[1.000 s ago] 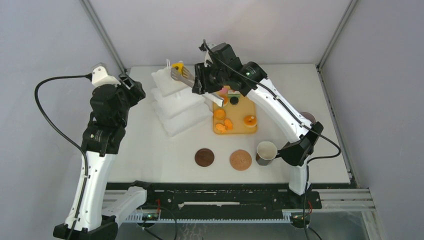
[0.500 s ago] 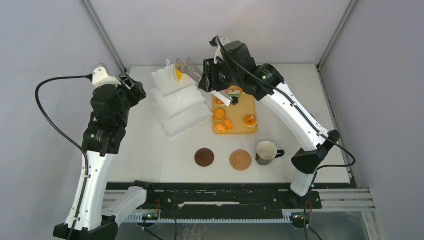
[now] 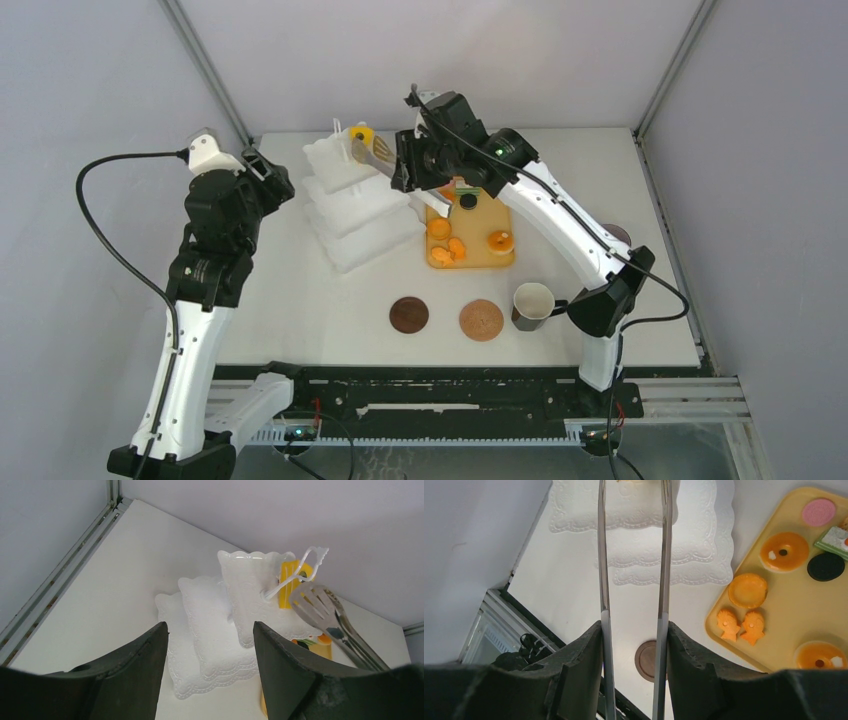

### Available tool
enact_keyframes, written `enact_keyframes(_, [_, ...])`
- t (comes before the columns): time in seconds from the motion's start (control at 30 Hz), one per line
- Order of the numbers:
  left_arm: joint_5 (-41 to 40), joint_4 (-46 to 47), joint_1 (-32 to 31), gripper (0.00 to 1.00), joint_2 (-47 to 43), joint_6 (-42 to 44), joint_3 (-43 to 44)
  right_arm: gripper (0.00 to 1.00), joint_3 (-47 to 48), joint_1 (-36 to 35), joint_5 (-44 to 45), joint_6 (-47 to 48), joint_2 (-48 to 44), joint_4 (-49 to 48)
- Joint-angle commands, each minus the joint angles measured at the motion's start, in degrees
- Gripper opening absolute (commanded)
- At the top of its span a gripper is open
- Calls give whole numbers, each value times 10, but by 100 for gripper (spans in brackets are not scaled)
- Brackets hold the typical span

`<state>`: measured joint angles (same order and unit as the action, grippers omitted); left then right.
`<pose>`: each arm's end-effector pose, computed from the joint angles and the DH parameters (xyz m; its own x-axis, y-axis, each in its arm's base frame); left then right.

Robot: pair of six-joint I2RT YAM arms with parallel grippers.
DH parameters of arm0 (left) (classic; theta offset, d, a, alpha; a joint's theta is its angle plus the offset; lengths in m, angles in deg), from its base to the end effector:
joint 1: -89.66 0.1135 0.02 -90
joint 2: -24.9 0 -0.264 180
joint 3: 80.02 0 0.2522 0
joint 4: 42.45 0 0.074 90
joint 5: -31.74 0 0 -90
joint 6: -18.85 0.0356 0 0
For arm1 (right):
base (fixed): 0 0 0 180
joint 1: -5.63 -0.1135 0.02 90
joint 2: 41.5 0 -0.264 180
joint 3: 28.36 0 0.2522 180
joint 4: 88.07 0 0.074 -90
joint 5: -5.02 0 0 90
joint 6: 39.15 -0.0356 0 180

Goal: Serve the afternoon tea

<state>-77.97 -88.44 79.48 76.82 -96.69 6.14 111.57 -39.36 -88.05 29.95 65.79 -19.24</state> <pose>0.1704 -0.0184 0.4413 -0.1125 -0.3922 -0.9130 -0.2295 0.9042 -0.3601 0.2810 0.2836 0.4369 -0.6529 -0.1489 -0.7427 -0.5391 0.7801 0.3175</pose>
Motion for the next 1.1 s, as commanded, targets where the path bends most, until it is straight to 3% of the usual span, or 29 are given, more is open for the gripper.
enact_keyframes(0.0, [4, 20, 5, 68, -4, -2, -7, 53, 31, -1, -5, -12, -5, -14])
enact_keyframes(0.17, [3, 19, 6, 68, -2, 0, -6, 49, 37, -4, -7, -13, 4, -14])
enact_keyframes(0.37, [2, 19, 5, 68, -3, 3, -6, 30, 39, -5, -7, -12, 2, -22])
enact_keyframes(0.8, [-4, 21, 5, 68, -4, 7, -8, 2, -2, -5, -22, -17, -21, -79])
enact_keyframes(1.07, [-6, 21, 5, 68, -6, 8, -13, 0, -19, -5, -30, -17, -29, -107])
